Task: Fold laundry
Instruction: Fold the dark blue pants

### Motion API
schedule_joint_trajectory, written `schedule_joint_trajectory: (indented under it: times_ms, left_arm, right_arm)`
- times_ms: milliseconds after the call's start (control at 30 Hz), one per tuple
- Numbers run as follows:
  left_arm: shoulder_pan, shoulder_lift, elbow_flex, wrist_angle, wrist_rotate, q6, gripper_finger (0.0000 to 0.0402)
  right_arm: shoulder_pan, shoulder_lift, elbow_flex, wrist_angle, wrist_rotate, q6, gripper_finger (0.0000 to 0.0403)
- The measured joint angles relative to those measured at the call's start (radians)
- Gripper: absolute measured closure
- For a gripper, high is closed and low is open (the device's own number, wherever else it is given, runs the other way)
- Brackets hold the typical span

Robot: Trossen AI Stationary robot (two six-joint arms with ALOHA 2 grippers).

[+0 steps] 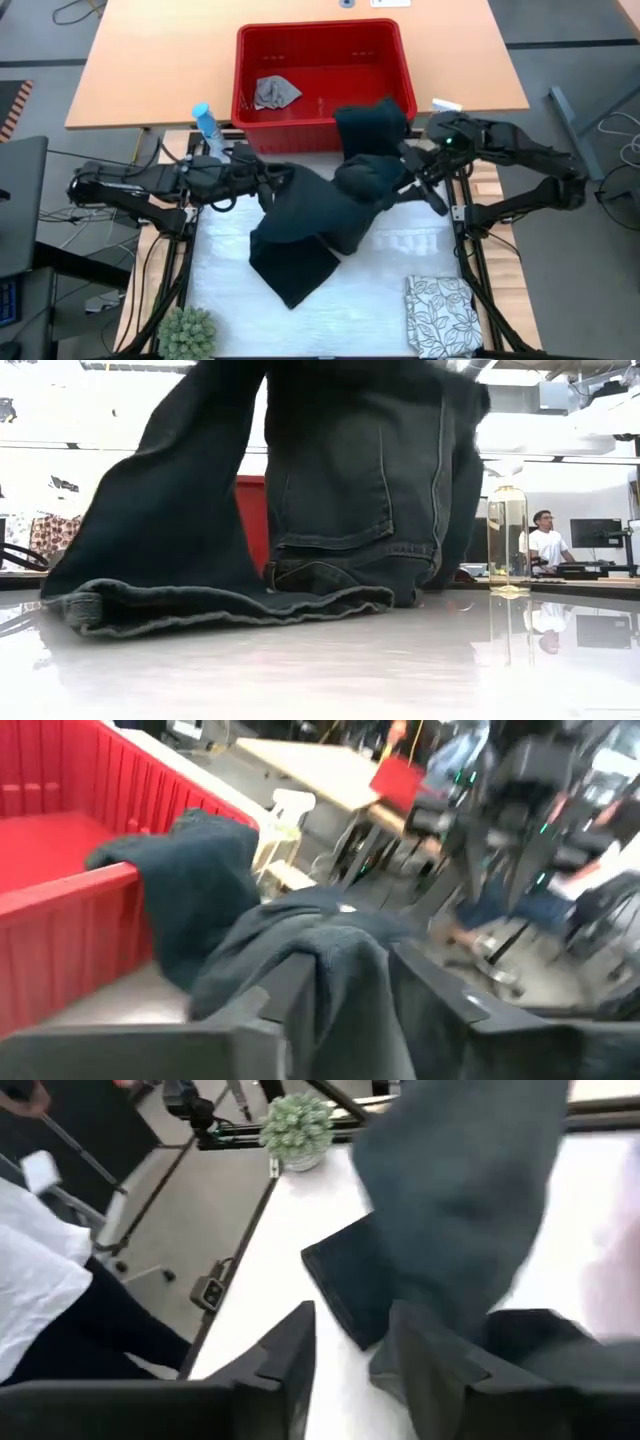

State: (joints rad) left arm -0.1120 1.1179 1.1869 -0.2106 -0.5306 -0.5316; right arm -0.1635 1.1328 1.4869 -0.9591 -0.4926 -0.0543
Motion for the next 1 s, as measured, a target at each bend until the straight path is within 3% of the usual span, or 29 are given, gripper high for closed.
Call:
schedule_joint_trajectory:
  times_ms: [200,367,533,633,733,833,1000]
  left_arm:
    - [0.000,-0.035,-0.104,0.070,0.035,-0.066,0.0221]
    - [-0.024,-0.084,-0.142,0.092,0.015,-0.051,0.0198]
    - [-0.056,-0.142,-0.145,0.148,0.005,0.036,0.0197]
    - [-0.059,-0.159,-0.145,0.131,-0.040,0.082,0.0197]
    - [-0.059,-0.168,-0.145,0.080,-0.095,0.086,0.0197]
    - [-0.059,-0.169,-0.145,0.035,-0.155,0.050,0.0197]
    - [-0.059,-0.169,-0.145,-0.049,-0.166,0.003,0.0197]
  right_arm:
    - [-0.001,-0.074,-0.101,0.152,-0.015,0.054,0.0192]
    - [-0.004,-0.204,-0.119,0.204,0.012,0.071,0.0176]
    - [-0.002,-0.339,-0.119,0.204,0.165,0.158,0.0177]
    - [-0.003,-0.384,-0.117,0.120,0.331,0.186,0.0179]
    - [-0.003,-0.389,-0.152,0.007,0.465,0.206,0.0179]
    - [0.007,-0.365,-0.240,0.010,0.453,0.246,0.0179]
    - [0.062,-0.270,-0.389,0.067,0.429,0.190,0.0179]
